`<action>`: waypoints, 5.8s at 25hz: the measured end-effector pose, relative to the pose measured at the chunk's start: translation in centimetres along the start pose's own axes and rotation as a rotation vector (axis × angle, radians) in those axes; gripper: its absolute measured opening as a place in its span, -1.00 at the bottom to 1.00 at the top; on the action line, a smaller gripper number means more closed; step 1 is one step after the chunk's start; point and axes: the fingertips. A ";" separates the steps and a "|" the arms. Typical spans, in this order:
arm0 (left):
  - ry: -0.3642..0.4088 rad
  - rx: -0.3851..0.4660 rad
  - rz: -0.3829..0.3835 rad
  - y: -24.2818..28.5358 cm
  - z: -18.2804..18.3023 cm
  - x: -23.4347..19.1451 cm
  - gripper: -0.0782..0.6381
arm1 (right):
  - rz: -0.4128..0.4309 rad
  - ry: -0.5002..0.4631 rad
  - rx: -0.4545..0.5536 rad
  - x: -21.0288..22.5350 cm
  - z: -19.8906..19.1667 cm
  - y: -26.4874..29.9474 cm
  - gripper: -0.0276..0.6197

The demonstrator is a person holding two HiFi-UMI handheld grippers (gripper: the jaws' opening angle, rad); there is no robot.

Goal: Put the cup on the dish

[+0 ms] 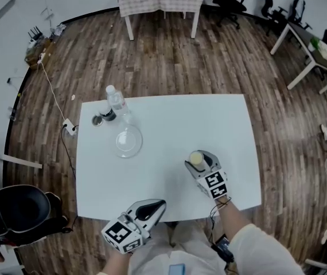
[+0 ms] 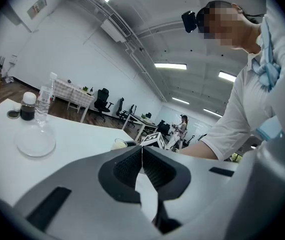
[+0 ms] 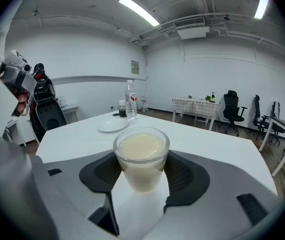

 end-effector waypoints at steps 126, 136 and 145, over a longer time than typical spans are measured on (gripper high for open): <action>-0.106 0.050 0.211 -10.9 -0.4 -11.7 -0.78 | 0.346 -0.139 0.013 -16.8 8.1 24.0 0.05; -0.096 0.044 0.201 -9.9 -0.6 -10.5 -0.78 | 0.330 -0.135 0.019 -15.8 8.1 22.4 0.05; -0.087 0.046 0.190 -8.8 -0.5 -9.4 -0.78 | 0.330 -0.128 0.035 -15.5 8.1 20.8 0.05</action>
Point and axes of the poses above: the fingertips, and each gripper's own axes: y forward along the fingers, x to its right, z out of its top, and after that the axes turned 5 degrees about x, right-handed
